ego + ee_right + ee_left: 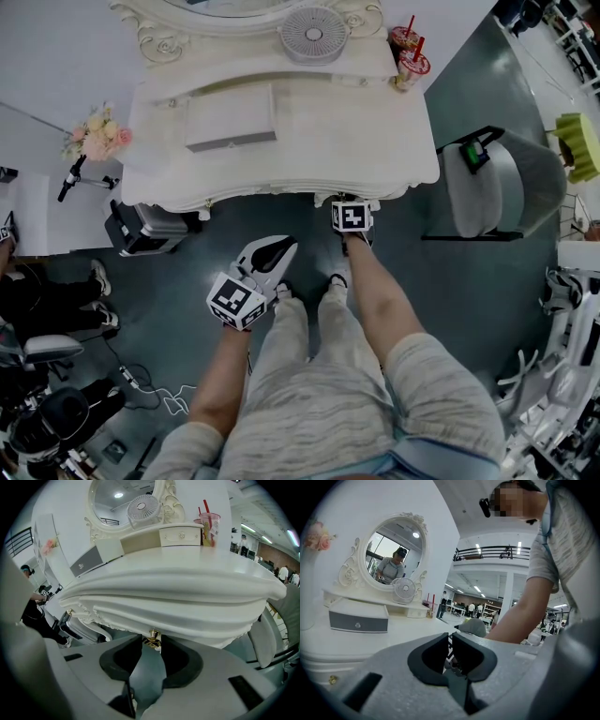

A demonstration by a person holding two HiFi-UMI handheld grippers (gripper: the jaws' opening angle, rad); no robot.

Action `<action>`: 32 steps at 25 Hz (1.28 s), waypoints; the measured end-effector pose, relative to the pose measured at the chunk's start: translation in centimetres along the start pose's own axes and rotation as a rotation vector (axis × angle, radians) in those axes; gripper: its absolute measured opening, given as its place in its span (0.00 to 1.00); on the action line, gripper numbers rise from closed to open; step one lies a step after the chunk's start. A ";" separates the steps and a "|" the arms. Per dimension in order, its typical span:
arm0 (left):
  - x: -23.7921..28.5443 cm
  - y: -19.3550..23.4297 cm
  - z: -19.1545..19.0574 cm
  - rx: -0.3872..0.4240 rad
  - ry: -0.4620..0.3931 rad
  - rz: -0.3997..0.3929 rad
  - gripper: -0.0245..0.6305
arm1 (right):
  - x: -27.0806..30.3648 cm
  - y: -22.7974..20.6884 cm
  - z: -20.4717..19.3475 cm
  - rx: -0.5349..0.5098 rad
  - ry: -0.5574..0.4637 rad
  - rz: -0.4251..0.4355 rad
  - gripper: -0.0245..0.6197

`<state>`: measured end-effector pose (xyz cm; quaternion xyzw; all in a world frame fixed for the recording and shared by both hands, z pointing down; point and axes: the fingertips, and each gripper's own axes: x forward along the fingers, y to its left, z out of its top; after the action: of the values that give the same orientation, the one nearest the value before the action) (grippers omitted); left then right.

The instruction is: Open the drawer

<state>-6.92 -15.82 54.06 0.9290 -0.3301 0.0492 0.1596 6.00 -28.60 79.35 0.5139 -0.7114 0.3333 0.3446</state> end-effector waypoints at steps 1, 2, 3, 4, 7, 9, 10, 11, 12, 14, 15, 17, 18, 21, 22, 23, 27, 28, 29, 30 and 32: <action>0.0 0.0 0.0 0.000 0.000 0.000 0.09 | -0.1 0.0 -0.1 -0.001 0.000 0.000 0.23; 0.0 0.0 0.0 0.001 -0.001 0.000 0.09 | -0.1 0.0 -0.2 -0.001 0.000 0.000 0.23; 0.1 0.0 0.0 0.001 -0.001 -0.001 0.09 | -0.2 0.1 -0.3 0.000 0.001 0.000 0.23; 0.1 -0.1 0.0 0.002 -0.002 -0.003 0.09 | -0.3 0.1 -0.5 0.001 0.004 0.001 0.23; 0.3 -0.3 0.1 0.003 -0.004 -0.009 0.09 | -0.7 0.2 -1.1 0.002 0.012 0.002 0.23; 0.3 -0.5 0.2 0.004 -0.003 -0.012 0.09 | -0.9 0.3 -1.5 -0.002 0.014 0.006 0.23; 0.4 -0.6 0.2 0.006 -0.002 -0.015 0.09 | -1.0 0.4 -1.7 -0.004 0.016 0.008 0.23; 0.4 -0.6 0.2 0.007 -0.001 -0.017 0.09 | -1.1 0.4 -1.9 -0.006 0.017 0.009 0.23; 0.5 -0.7 0.2 0.008 -0.001 -0.018 0.09 | -1.2 0.4 -2.1 -0.007 0.017 0.010 0.23; 0.5 -0.9 0.3 0.009 -0.002 -0.020 0.09 | -1.5 0.4 -2.4 -0.011 0.015 0.009 0.23; 0.5 -0.9 0.4 0.010 -0.002 -0.020 0.09 | -1.6 0.5 -2.6 -0.011 0.015 0.008 0.23; 0.5 -1.1 0.5 0.011 -0.002 -0.020 0.09 | -1.9 0.6 -2.9 -0.009 0.020 0.006 0.23; 0.5 -1.1 0.5 0.011 -0.003 -0.020 0.09 | -2.0 0.6 -3.1 -0.009 0.021 0.006 0.23; 0.5 -1.2 0.5 0.012 -0.004 -0.021 0.09 | -2.2 0.7 -3.6 -0.007 0.021 0.005 0.23; 0.5 -1.2 0.5 0.013 -0.004 -0.023 0.09 | -2.3 0.7 -3.8 -0.007 0.022 0.004 0.23; 0.4 -1.3 0.6 0.013 -0.004 -0.024 0.09 | -2.4 0.8 -4.0 -0.007 0.024 0.004 0.23; 0.4 -1.5 0.8 0.017 -0.005 -0.029 0.09 | -2.9 1.0 -4.7 -0.008 0.035 0.004 0.23; 0.4 -1.5 0.8 0.018 -0.006 -0.030 0.09 | -3.0 1.1 -4.8 -0.008 0.037 0.005 0.23; 0.4 -1.6 0.9 0.018 -0.007 -0.031 0.09 | -3.1 1.1 -5.0 -0.008 0.039 0.006 0.23; 0.4 -1.7 0.9 0.019 -0.008 -0.031 0.09 | -3.2 1.2 -5.2 -0.008 0.041 0.006 0.23; 0.4 -1.8 0.9 0.021 -0.007 -0.034 0.09 | -3.5 1.2 -5.7 -0.006 0.044 0.007 0.23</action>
<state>-5.43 -15.04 52.80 0.9363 -0.3144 0.0468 0.1493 6.50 -21.85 79.40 0.5026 -0.7065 0.3436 0.3607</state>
